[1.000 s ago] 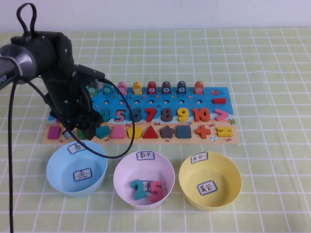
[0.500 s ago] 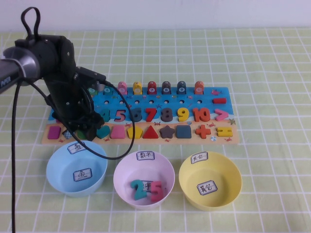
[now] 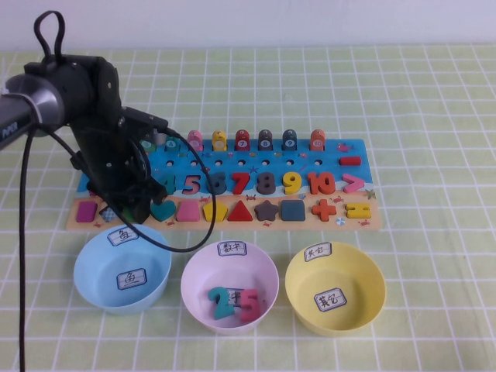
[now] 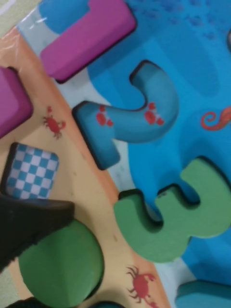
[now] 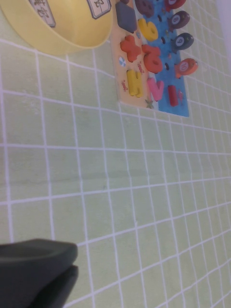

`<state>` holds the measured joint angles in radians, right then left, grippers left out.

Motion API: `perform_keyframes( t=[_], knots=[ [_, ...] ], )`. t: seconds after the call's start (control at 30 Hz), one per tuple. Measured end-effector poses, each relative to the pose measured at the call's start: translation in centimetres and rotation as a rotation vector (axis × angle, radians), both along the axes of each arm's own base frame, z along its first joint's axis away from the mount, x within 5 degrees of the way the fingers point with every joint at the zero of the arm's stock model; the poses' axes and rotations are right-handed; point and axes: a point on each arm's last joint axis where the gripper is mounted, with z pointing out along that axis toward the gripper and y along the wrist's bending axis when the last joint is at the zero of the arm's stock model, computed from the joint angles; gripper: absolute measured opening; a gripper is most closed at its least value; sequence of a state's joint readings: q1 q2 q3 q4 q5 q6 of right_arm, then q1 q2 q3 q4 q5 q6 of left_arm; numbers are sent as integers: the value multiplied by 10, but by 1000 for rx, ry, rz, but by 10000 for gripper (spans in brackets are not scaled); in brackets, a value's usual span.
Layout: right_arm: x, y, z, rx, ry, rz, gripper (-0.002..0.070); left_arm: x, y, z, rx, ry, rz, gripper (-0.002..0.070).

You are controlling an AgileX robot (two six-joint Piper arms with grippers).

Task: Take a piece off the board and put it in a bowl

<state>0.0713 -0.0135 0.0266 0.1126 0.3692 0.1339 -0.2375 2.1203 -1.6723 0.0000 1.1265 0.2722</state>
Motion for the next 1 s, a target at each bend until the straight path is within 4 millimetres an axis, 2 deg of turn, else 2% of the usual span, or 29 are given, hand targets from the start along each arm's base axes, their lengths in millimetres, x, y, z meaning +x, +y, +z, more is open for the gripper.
perform_keyframes(
  t=[0.17, 0.4, 0.53, 0.63, 0.77, 0.93, 1.0],
  knots=[
    [0, 0, 0, 0, 0, 0, -17, 1, 1, 15, 11, -12, 15, 284],
    [0, 0, 0, 0, 0, 0, -17, -2, 3, 80, -17, -154, 28, 284],
    [0, 0, 0, 0, 0, 0, -17, -15, -5, 117, -99, -222, 35, 284],
    [0, 0, 0, 0, 0, 0, -17, -35, -30, 144, -166, -264, -43, 284],
    [0, 0, 0, 0, 0, 0, -17, -68, -79, 166, -210, -298, -196, 284],
    [0, 0, 0, 0, 0, 0, -17, -109, -145, 160, -228, -262, -399, 284],
    [0, 0, 0, 0, 0, 0, -17, -123, -165, 155, -215, -251, -467, 284]
  ],
)
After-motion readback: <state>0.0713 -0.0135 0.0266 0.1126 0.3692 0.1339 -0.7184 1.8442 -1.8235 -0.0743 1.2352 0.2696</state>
